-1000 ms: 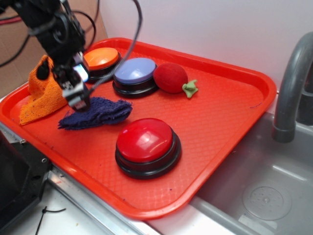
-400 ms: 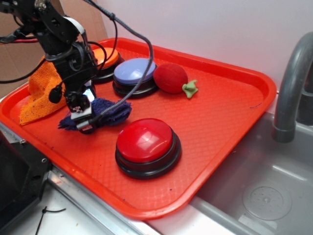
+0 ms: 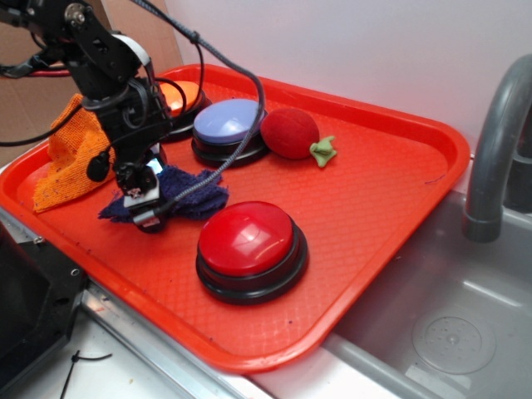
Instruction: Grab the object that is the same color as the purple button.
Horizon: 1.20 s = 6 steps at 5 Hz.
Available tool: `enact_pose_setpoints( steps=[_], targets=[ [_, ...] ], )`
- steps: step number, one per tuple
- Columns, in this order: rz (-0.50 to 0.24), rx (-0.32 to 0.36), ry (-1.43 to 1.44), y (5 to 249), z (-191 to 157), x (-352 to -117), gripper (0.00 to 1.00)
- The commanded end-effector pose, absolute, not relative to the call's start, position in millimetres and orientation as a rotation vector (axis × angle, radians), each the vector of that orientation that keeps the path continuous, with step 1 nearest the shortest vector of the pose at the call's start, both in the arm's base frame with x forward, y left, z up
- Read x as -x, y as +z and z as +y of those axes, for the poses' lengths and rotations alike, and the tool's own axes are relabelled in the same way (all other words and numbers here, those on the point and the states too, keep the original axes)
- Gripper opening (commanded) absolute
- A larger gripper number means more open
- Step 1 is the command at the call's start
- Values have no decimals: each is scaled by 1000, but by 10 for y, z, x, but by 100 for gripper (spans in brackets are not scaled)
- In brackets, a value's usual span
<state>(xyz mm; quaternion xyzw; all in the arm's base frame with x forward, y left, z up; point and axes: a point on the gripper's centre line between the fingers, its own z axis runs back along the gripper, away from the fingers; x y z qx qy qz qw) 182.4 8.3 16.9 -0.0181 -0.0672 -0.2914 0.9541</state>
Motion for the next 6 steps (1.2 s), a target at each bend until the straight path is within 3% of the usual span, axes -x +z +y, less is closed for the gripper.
enact_pose_setpoints(
  steps=[1,3,4,5,6],
  targets=[
    [-123,2,-582,145,73,-1857,0],
    [-110,-43,-543,211,93,-1873,0],
    [-98,-90,-470,359,152,-1887,0],
    [-81,-88,-359,608,162,-1900,0],
    [-97,-28,-175,1081,152,-1943,0]
  ],
)
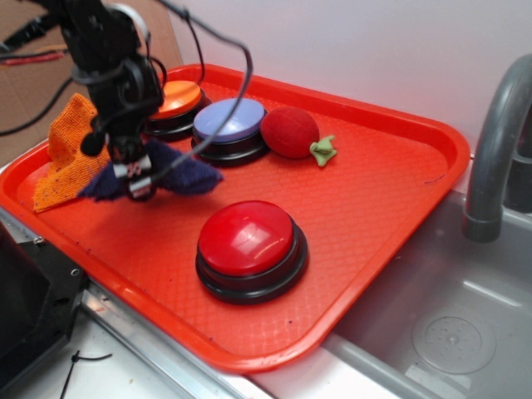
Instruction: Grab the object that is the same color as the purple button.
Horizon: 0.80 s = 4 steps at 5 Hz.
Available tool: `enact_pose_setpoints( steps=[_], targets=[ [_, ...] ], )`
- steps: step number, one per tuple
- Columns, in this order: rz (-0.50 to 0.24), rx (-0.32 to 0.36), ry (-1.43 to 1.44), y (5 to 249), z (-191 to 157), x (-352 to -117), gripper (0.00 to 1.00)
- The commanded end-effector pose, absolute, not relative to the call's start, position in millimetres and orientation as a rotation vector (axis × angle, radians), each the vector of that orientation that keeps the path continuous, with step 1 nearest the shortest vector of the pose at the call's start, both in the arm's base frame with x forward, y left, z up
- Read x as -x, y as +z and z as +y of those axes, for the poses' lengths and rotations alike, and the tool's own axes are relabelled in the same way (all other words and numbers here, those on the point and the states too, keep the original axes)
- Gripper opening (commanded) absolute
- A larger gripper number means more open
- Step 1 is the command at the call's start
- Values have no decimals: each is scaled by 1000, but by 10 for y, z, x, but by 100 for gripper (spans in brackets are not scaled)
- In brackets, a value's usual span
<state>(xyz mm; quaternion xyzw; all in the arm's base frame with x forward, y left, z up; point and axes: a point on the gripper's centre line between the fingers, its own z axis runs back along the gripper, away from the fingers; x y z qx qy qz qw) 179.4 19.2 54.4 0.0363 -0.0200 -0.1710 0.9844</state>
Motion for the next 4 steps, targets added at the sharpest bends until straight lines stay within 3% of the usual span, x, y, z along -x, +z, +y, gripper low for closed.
enact_pose_setpoints(
  steps=[1,2,3,4],
  targets=[
    [-118,-15,-76,1383,145,-1954,0],
    [-186,13,26,1813,144,-2034,0],
    [-208,40,91,1983,101,-2042,0],
    [-218,54,78,1984,101,-2053,0]
  ],
)
